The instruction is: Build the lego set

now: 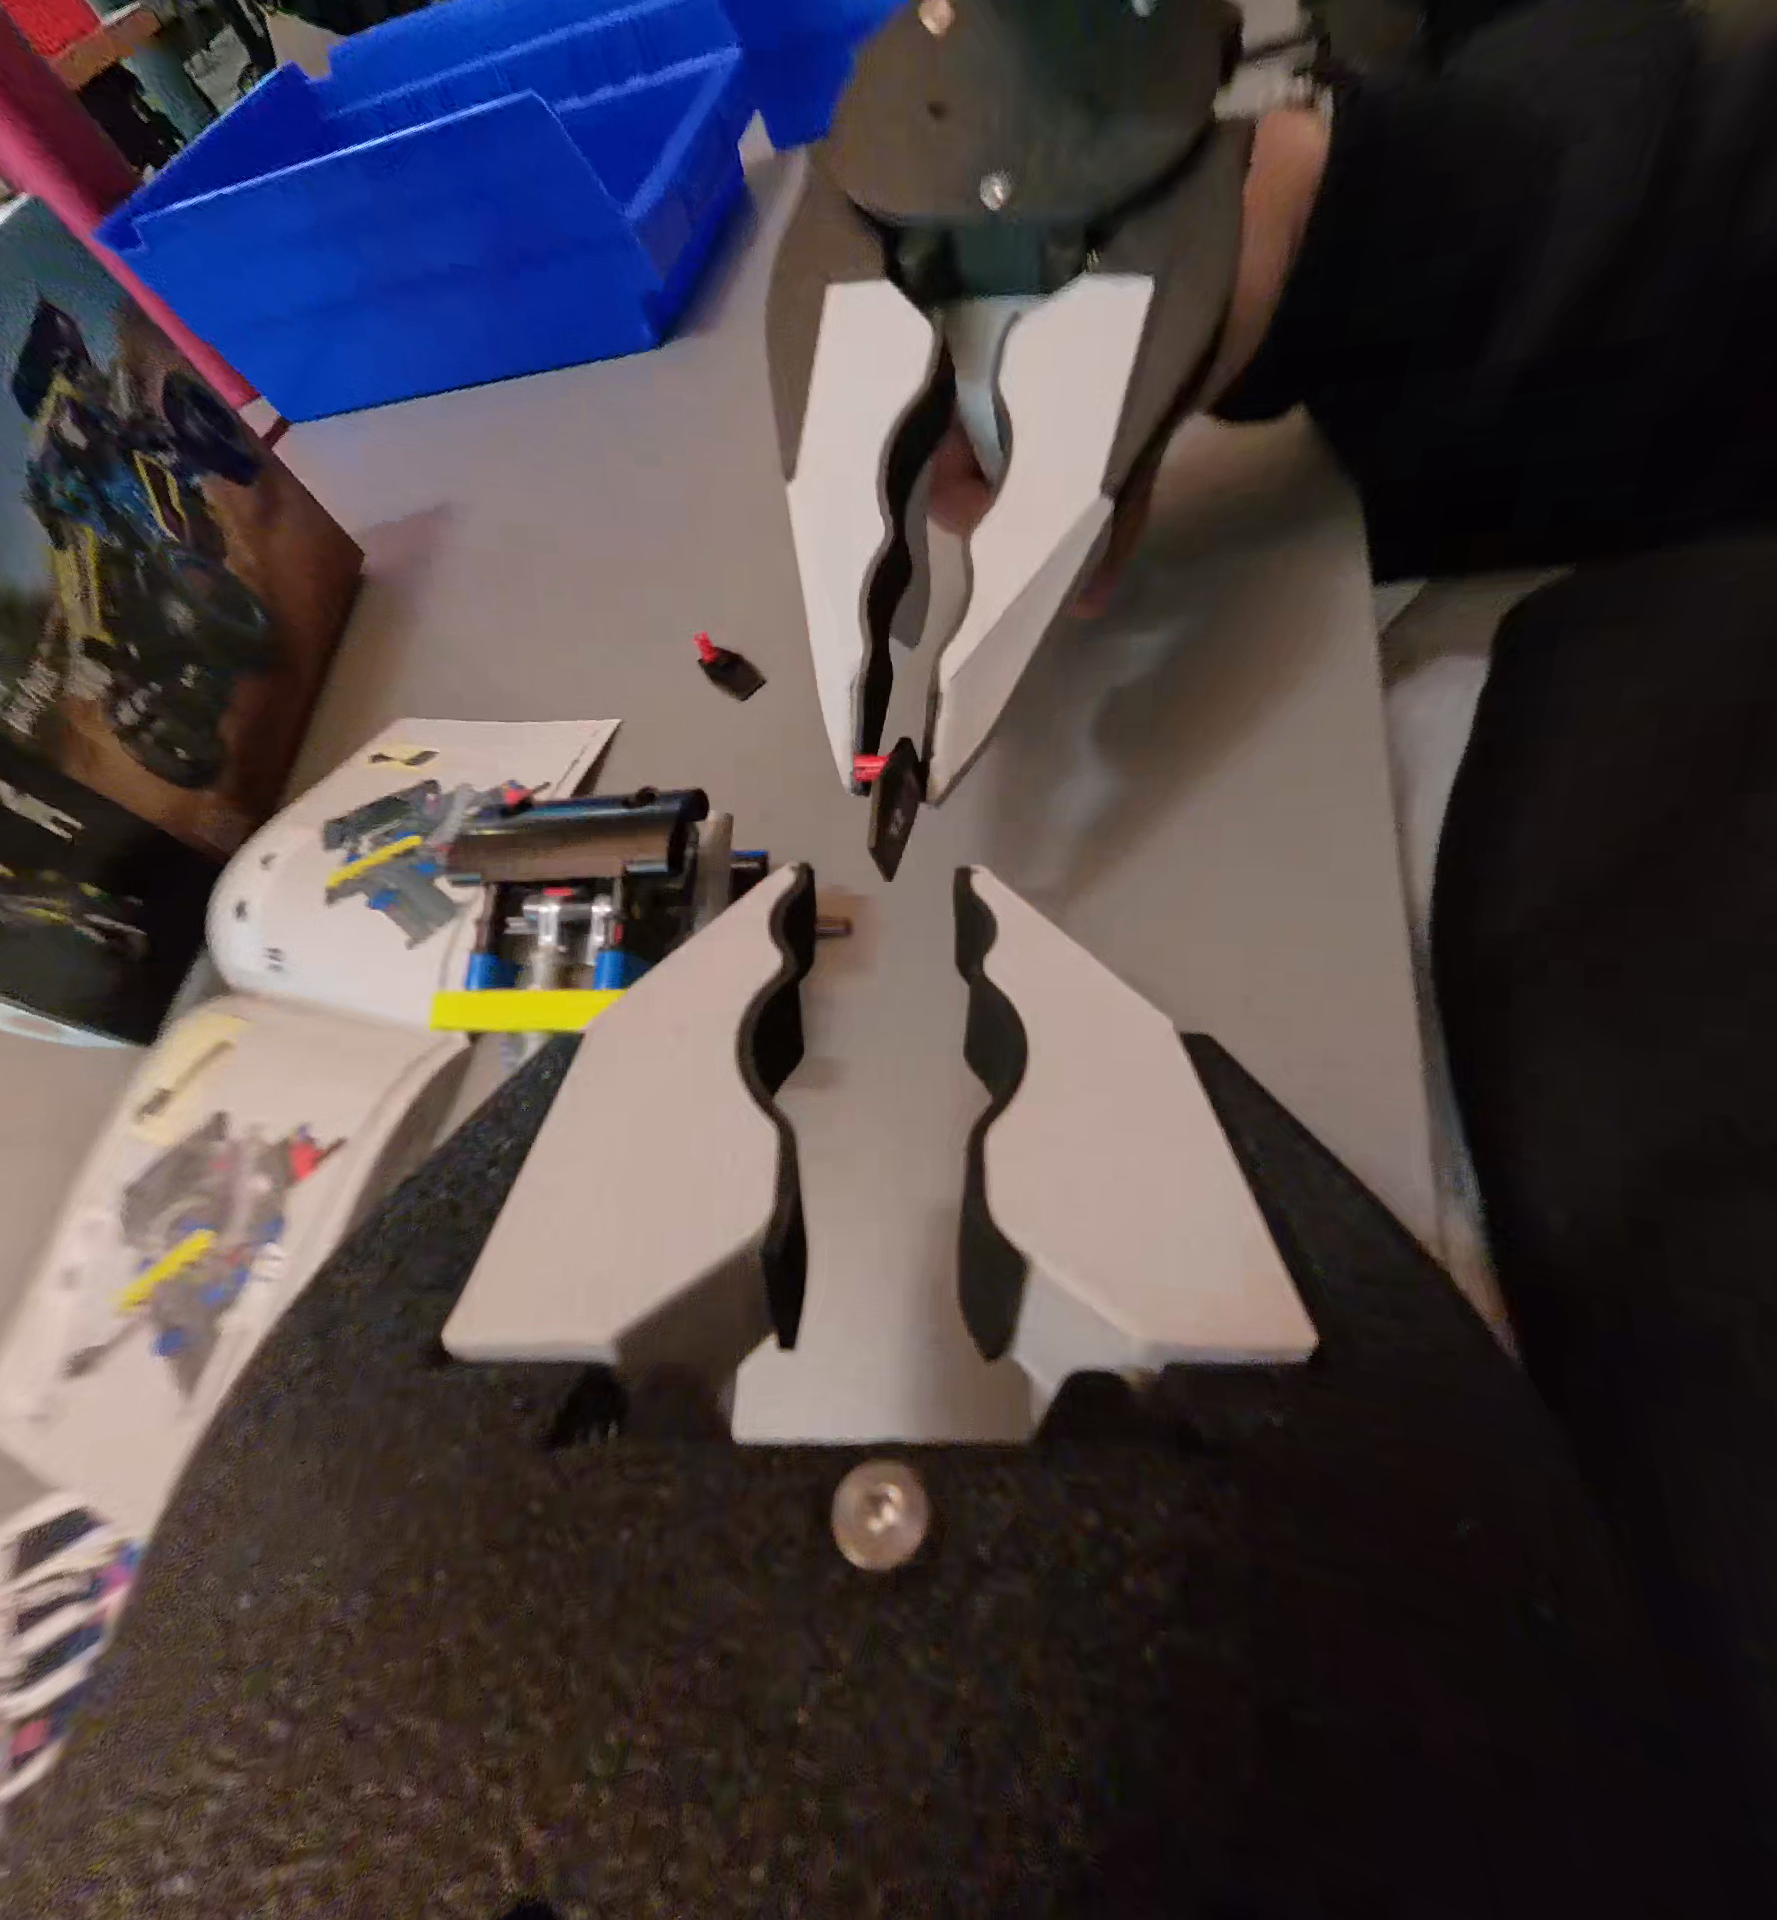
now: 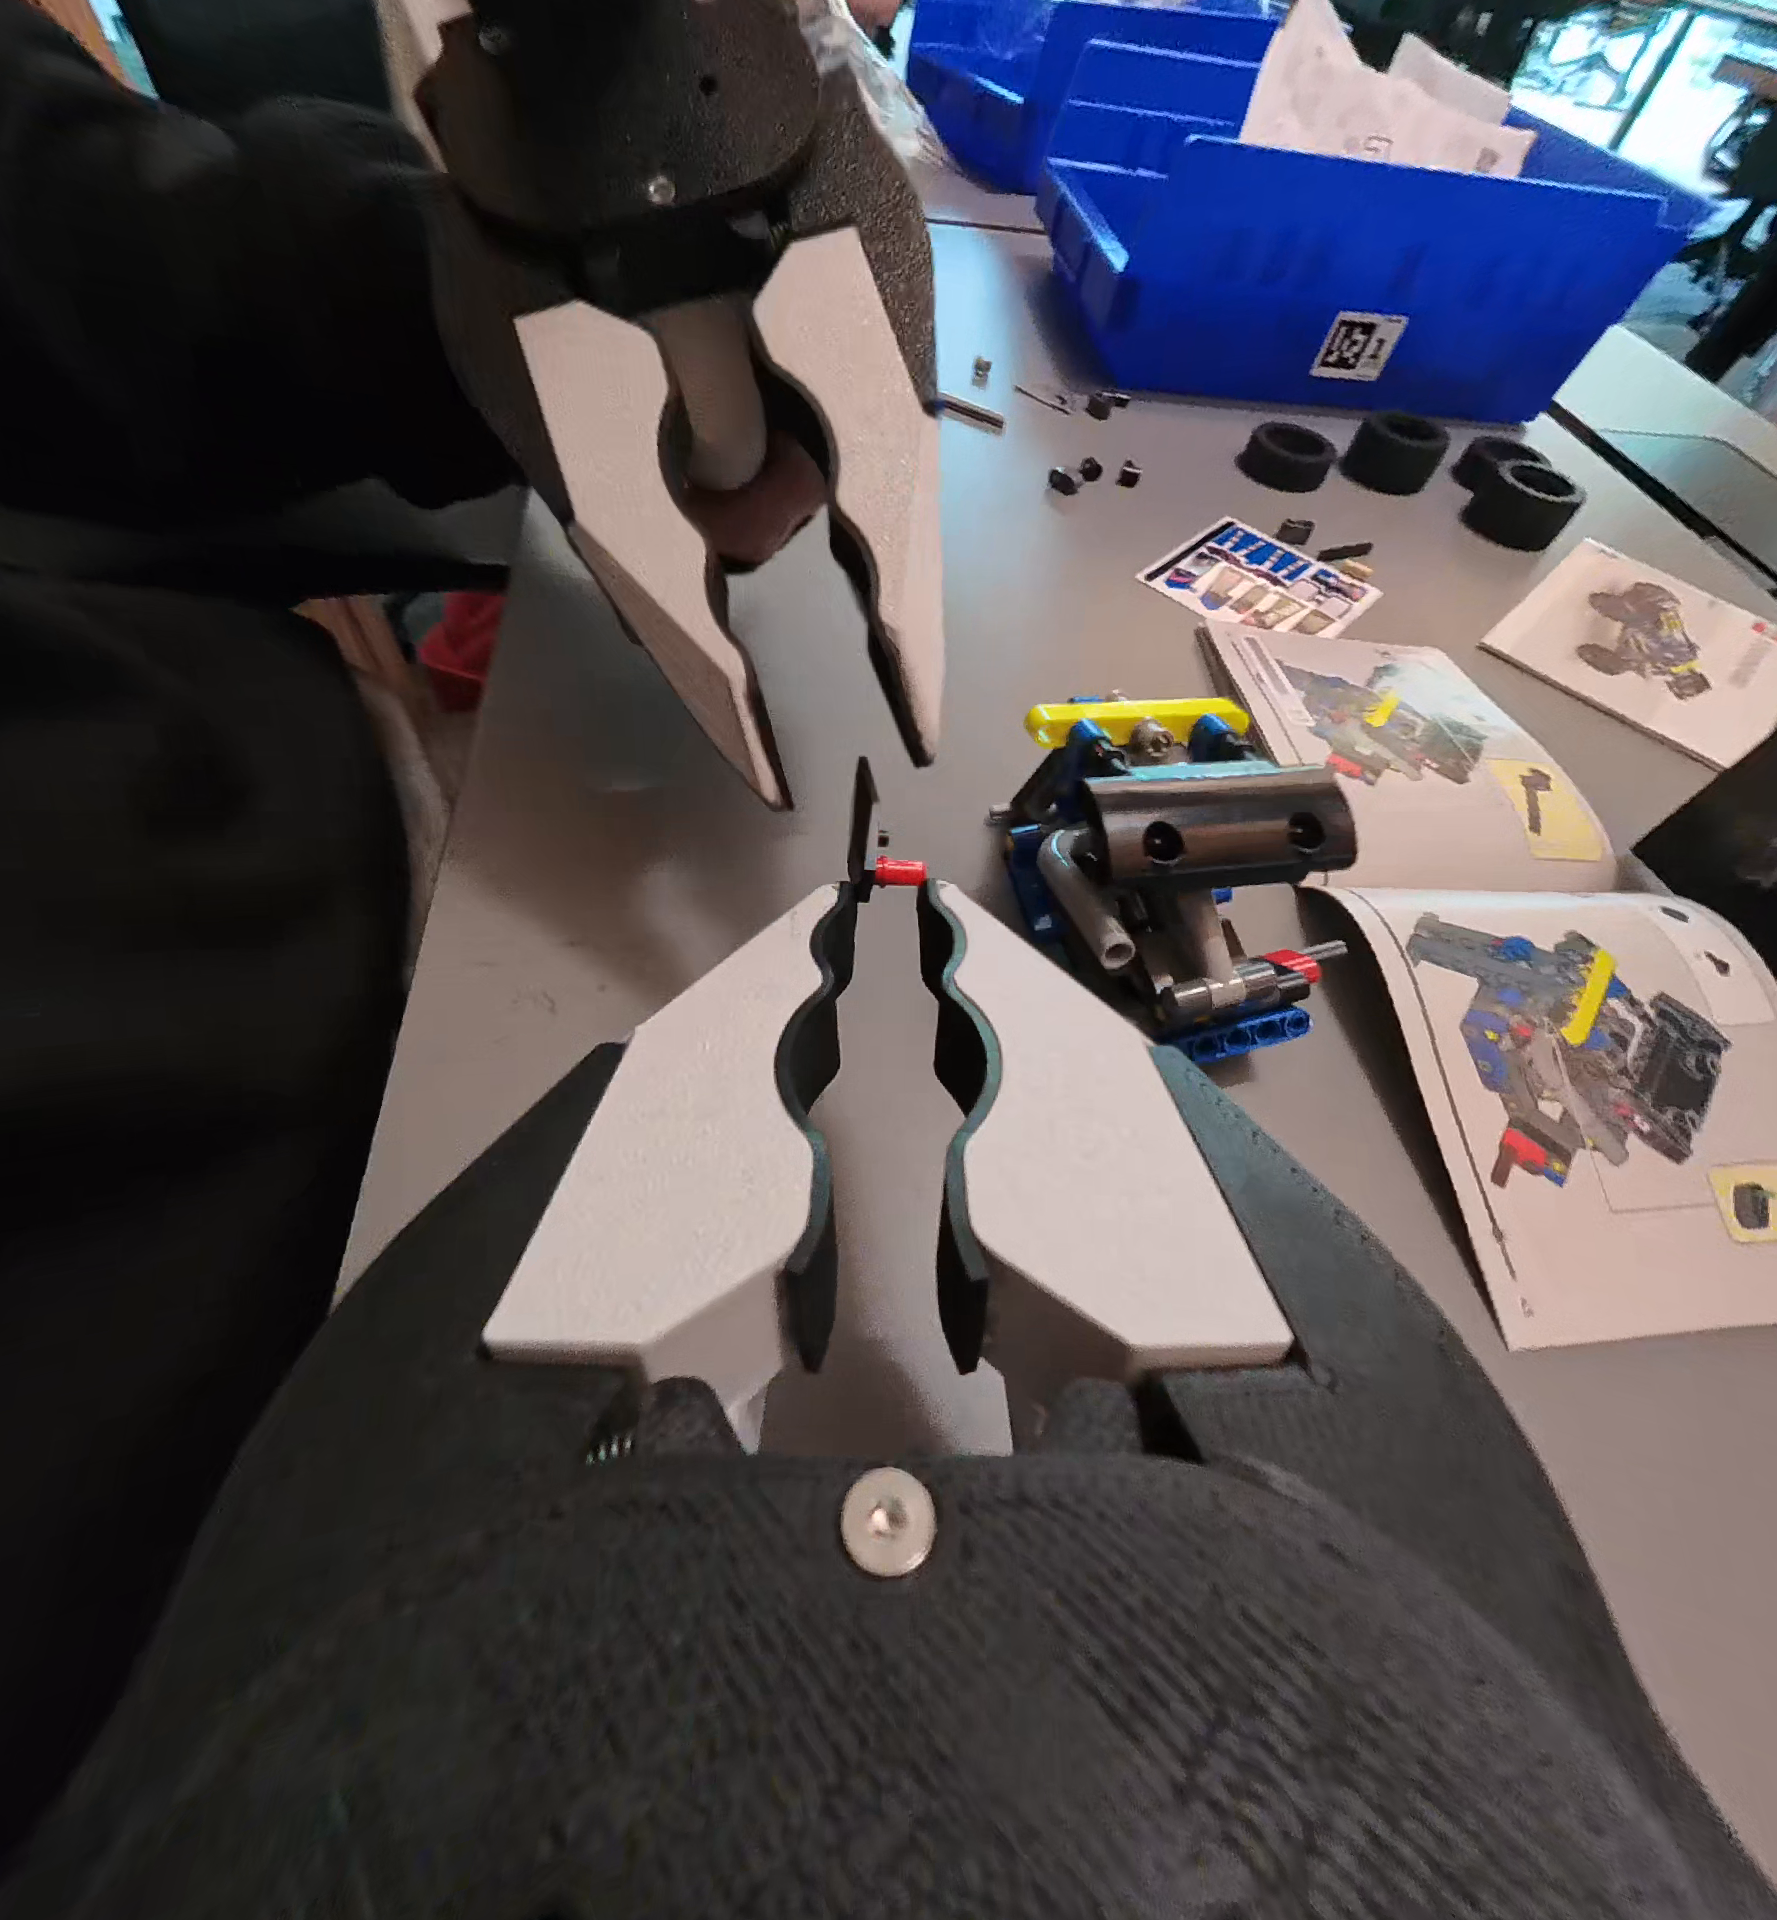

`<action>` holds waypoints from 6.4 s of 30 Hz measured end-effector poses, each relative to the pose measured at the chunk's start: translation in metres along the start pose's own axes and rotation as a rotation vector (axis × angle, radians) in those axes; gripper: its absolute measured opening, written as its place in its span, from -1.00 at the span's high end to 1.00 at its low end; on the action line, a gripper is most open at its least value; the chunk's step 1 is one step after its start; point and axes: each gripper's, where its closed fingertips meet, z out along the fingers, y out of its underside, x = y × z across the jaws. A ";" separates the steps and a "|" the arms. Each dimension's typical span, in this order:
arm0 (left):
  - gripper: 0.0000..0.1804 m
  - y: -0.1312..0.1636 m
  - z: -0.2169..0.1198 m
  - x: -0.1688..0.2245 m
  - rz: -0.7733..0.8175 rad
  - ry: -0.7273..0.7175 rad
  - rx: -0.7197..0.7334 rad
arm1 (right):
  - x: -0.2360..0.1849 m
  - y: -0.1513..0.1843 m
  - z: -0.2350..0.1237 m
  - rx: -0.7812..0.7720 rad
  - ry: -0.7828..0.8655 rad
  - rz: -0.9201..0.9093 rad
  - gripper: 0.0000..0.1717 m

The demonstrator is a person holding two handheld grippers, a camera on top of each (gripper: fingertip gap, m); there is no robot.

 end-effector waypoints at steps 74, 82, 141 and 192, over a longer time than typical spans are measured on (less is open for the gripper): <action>1.00 0.013 0.016 -0.032 -0.093 0.200 -0.317 | 0.061 0.003 0.030 0.017 -0.185 -0.058 0.17; 0.99 0.015 0.013 -0.038 -0.048 0.043 -0.339 | 0.063 0.003 0.032 0.012 -0.153 -0.054 0.20; 0.24 0.006 -0.008 -0.059 -0.036 0.048 -0.074 | 0.095 0.065 -0.081 -0.278 -0.013 0.014 0.43; 1.00 0.026 0.030 -0.110 0.148 0.180 -0.320 | 0.063 0.000 0.040 -0.003 -0.037 0.003 -0.04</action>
